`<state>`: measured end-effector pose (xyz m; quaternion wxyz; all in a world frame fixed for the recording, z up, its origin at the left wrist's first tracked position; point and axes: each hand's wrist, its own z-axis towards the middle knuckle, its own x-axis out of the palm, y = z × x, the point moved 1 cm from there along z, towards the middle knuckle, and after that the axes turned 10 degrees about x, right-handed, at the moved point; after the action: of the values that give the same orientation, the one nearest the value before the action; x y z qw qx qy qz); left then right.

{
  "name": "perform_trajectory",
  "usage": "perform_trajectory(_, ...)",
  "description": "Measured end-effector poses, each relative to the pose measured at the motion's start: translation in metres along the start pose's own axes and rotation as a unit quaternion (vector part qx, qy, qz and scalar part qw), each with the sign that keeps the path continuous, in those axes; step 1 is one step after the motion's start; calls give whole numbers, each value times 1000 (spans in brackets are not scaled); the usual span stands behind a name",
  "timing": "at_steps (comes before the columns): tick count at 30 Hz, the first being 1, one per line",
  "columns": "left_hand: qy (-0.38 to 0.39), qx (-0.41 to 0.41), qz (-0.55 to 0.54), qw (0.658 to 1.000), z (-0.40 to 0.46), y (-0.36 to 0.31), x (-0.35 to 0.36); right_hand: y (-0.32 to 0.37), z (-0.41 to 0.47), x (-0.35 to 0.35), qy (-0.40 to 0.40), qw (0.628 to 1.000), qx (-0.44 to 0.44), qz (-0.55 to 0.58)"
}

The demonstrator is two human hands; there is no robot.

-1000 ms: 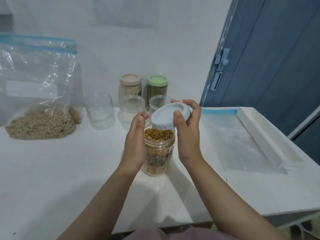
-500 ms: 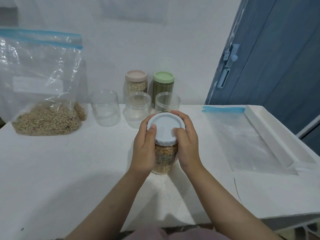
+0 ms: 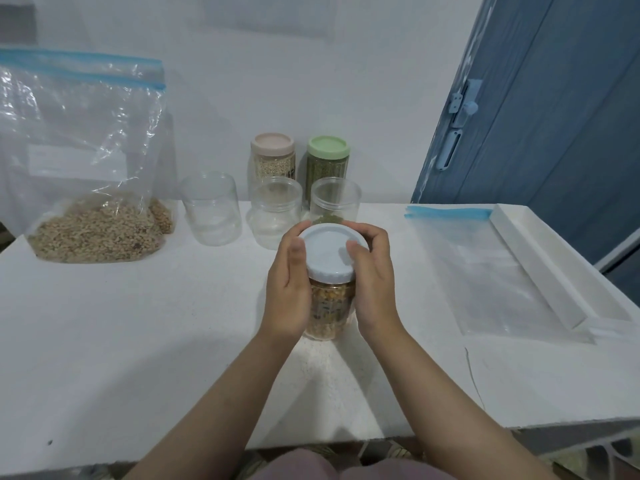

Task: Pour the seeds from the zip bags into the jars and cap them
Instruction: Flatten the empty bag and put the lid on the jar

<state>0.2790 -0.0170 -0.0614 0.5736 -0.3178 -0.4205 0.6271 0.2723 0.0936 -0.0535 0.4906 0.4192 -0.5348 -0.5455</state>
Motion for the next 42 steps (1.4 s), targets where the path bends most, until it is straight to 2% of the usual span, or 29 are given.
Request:
perform_trajectory(4, 33, 34, 12, 999, -1, 5, -3, -3, 1, -2, 20, 1000, 13, 1)
perform_trajectory(6, 39, 37, 18, 998, -1, 8, -4, -4, 1, -2, 4, 1000, 15, 13)
perform_trajectory(14, 48, 35, 24, 998, 0, 8, -6, -4, 5, -3, -10, 999, 24, 30)
perform_trajectory(18, 45, 29, 17, 998, 1, 8, -5, -6, 5, -2, 12, 1000, 18, 2)
perform_trajectory(21, 47, 24, 11, 999, 1, 9, -6, -5, 6, -5, 6, 999, 29, 31)
perform_trajectory(24, 55, 25, 6, 998, 1, 8, -7, -4, 6, -6, 29, 999, 8, -21)
perform_trajectory(28, 79, 17, 16, 997, 2, 4, -9, -4, 6, -6, 13, 997, -22, -67)
perform_trajectory(31, 159, -8, 18, 987, 7, 3, -24, 0, 7, -24, 90, 993, -20, -77)
perform_trajectory(33, 230, -43, 20, 972, 14, 0, -36, 5, 11, -41, 189, 972, -15, -136)
perform_trajectory(35, 275, -73, 34, 958, 20, -3, -43, 9, 15, -50, 249, 949, -5, -191)
perform_trajectory(40, 274, -86, 60, 956, 24, -2, -46, 10, 9, -46, 204, 962, -12, -182)
perform_trajectory(42, 279, -87, 68, 954, 25, -3, -47, 13, 8, -47, 209, 961, -7, -183)
